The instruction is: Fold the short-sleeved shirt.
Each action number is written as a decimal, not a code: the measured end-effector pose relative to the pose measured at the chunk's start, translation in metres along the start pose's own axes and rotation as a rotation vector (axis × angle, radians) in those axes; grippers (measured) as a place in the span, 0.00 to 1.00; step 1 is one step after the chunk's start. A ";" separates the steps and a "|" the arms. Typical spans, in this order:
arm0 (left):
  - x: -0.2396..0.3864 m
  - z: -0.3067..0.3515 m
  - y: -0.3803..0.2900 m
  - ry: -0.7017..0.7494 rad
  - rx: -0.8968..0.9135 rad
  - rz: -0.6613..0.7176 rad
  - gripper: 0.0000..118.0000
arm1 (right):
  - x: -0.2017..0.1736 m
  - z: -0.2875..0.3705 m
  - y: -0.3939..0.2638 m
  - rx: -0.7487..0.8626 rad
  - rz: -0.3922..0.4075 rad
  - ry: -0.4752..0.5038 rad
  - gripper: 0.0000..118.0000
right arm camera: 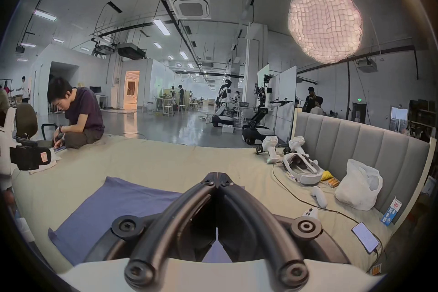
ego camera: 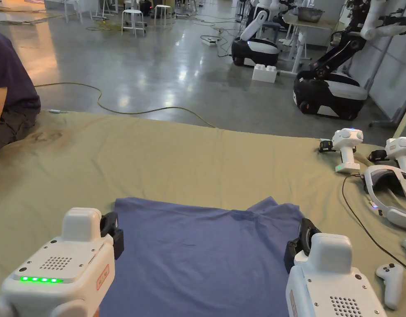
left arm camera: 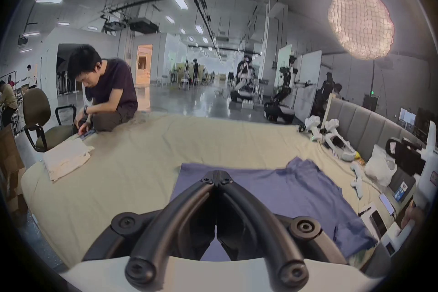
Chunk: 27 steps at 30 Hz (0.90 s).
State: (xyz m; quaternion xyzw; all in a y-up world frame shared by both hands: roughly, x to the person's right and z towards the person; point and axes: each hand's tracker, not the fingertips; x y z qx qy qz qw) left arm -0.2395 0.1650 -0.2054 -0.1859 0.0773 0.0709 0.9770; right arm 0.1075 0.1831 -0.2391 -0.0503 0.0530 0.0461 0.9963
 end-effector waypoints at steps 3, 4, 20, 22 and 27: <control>-0.023 -0.007 -0.016 0.009 -0.169 -0.014 0.00 | 0.004 0.000 -0.011 -0.039 0.028 0.012 0.00; -0.033 -0.009 -0.023 0.020 -0.247 -0.023 0.00 | 0.005 -0.001 -0.015 -0.055 0.029 0.016 0.00; -0.132 -0.040 -0.109 0.068 -0.800 0.164 0.49 | 0.000 -0.011 -0.057 -0.235 0.066 0.074 0.00; -0.120 -0.045 -0.115 0.073 -0.829 0.166 0.49 | 0.000 -0.011 -0.060 -0.249 0.063 0.076 0.00; -0.109 -0.050 -0.121 0.136 -0.834 0.130 0.47 | 0.006 -0.009 -0.064 -0.272 0.069 0.070 0.00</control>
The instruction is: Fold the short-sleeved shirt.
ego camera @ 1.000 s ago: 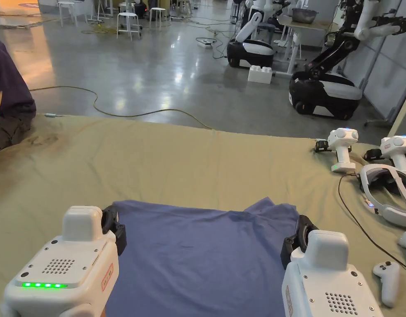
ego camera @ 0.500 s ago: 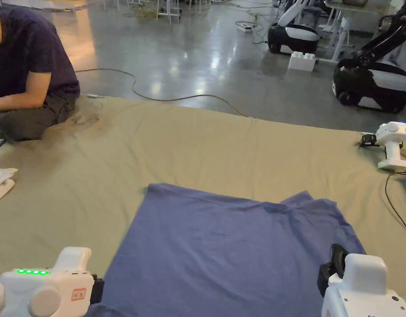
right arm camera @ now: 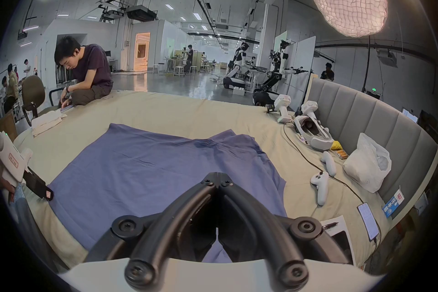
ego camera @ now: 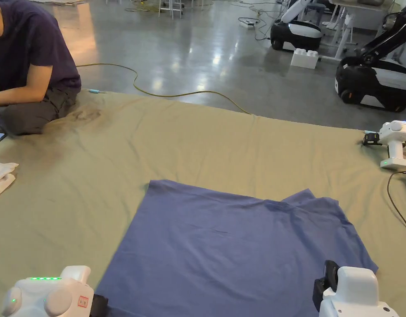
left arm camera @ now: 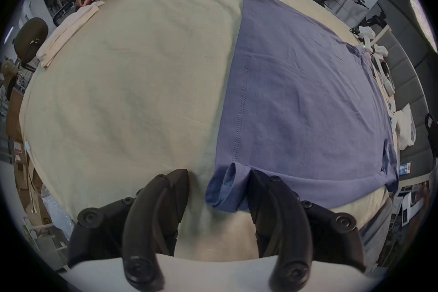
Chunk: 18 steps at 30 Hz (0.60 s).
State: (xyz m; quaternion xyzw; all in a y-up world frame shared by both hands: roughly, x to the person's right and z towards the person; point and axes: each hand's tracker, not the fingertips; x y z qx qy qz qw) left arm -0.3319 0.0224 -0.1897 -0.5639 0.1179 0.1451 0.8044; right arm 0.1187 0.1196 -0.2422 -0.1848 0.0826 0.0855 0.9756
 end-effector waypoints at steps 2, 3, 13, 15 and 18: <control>0.006 0.002 -0.005 0.034 0.029 -0.058 0.32 | 0.006 0.002 -0.002 -0.008 -0.005 -0.010 0.00; 0.009 0.002 -0.006 0.030 0.031 -0.091 0.23 | 0.009 0.002 -0.003 -0.014 -0.011 -0.015 0.00; 0.007 0.008 -0.007 -0.004 0.024 -0.117 0.07 | 0.069 0.001 -0.011 -0.374 0.012 0.008 0.58; 0.010 0.016 -0.011 -0.017 0.029 -0.103 0.07 | 0.081 0.000 -0.023 -0.463 0.039 -0.008 0.57; 0.012 0.020 -0.014 -0.027 0.036 -0.090 0.07 | 0.090 -0.001 -0.045 -0.604 0.031 -0.045 0.57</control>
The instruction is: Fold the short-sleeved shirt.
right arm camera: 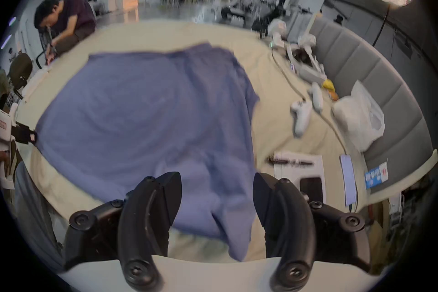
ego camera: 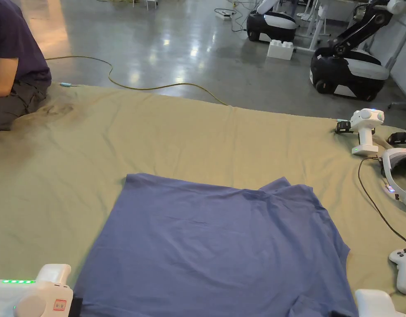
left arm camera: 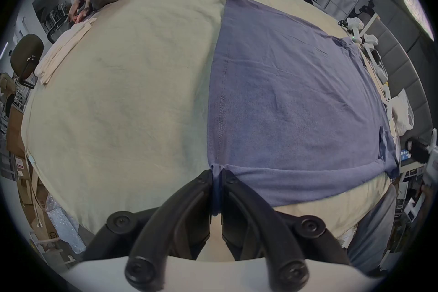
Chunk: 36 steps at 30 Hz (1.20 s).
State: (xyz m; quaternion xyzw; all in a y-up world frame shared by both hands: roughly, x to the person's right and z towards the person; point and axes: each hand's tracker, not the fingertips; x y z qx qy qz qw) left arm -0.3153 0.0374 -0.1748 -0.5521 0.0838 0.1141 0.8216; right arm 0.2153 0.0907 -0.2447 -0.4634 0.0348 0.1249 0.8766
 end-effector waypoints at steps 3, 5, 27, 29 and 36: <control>0.004 0.001 -0.003 -0.001 0.005 0.005 0.07 | -0.002 0.001 -0.016 -0.111 -0.048 0.032 0.57; 0.004 0.000 -0.002 0.001 0.004 0.006 0.07 | 0.001 -0.022 -0.031 -0.185 -0.065 0.055 0.52; -0.005 0.015 0.014 -0.036 0.072 0.003 0.07 | -0.005 0.006 -0.017 0.008 -0.045 0.069 0.03; -0.002 0.024 0.026 -0.051 0.103 0.010 0.07 | -0.001 0.019 0.005 0.055 -0.057 0.074 0.03; 0.000 0.026 0.091 -0.089 0.176 0.043 0.07 | 0.013 -0.009 0.077 0.121 -0.068 0.078 0.03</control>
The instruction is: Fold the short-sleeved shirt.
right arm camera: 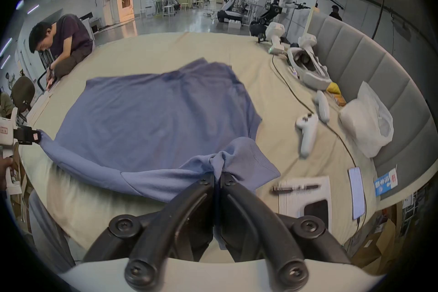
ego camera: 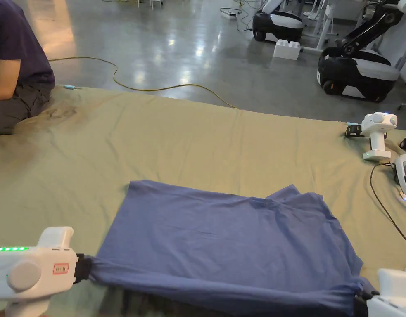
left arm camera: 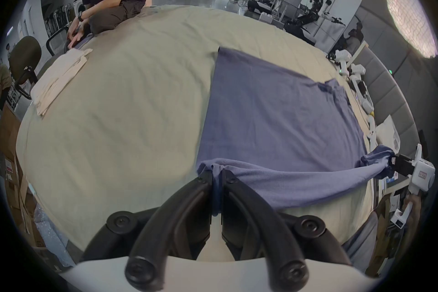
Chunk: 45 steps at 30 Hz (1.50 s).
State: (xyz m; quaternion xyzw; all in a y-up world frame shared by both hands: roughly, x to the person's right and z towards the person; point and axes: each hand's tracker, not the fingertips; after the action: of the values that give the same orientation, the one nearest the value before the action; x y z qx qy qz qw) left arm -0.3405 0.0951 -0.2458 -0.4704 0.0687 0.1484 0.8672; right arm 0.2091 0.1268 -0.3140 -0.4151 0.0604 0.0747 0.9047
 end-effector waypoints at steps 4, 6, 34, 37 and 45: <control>0.004 -0.030 0.038 -0.013 -0.004 0.010 0.07 | 0.005 -0.043 0.034 -0.022 -0.021 -0.001 0.03; 0.004 -0.049 0.055 -0.019 -0.028 0.017 0.07 | 0.006 -0.068 0.045 -0.059 -0.030 -0.001 0.03; 0.093 0.042 0.029 0.004 0.569 -0.222 0.39 | -0.065 0.035 0.051 0.605 -0.083 -0.067 0.48; 0.102 0.065 0.011 0.002 0.680 -0.214 0.38 | -0.086 0.055 0.039 0.702 -0.063 -0.086 0.28; 0.103 0.093 -0.017 -0.009 0.799 -0.209 0.00 | -0.109 0.079 0.017 0.792 -0.041 -0.081 0.00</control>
State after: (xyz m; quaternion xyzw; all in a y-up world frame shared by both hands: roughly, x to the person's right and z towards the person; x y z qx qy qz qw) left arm -0.2395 0.1834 -0.2078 -0.1004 0.0691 0.0230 0.9923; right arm 0.1026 0.1886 -0.2569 -0.0318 0.0404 0.0441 0.9977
